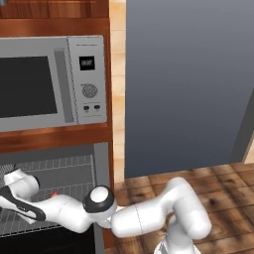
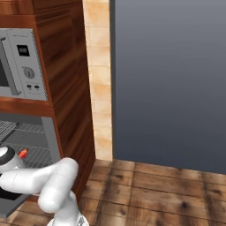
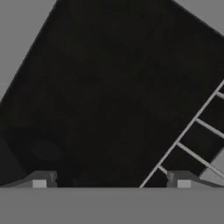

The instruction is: Take the fish from the oven and place it on the plate on the counter.

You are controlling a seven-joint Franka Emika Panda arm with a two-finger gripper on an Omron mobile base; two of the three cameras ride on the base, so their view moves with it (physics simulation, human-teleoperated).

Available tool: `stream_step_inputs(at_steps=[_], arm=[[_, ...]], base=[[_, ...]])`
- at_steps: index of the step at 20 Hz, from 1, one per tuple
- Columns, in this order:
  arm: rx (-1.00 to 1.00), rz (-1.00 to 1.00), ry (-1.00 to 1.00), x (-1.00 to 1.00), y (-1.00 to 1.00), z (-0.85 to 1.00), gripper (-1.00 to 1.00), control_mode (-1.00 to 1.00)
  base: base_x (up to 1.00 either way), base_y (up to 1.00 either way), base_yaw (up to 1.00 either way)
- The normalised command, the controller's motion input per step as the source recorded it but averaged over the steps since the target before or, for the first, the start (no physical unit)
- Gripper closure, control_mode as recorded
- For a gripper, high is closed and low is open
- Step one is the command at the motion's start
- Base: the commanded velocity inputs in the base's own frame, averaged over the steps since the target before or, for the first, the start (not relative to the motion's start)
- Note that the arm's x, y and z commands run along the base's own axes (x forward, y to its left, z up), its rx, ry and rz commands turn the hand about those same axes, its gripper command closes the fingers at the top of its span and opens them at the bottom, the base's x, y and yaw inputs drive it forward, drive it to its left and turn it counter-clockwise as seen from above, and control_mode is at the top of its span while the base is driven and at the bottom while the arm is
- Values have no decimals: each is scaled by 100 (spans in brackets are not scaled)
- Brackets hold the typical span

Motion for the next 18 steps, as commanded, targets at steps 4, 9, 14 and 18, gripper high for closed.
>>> stream_step_inputs(at_steps=[4,9,14,18], arm=[[0,-50,-24,-69,-3,0,-100,-100],[0,-53,-28,-51,0,24,-100,-100],[0,-61,-24,-22,0,37,-100,-100],[1,-62,-13,-26,-9,11,-100,-100]], base=[[0,0,0],[0,0,0],[0,0,0],[0,0,0]])
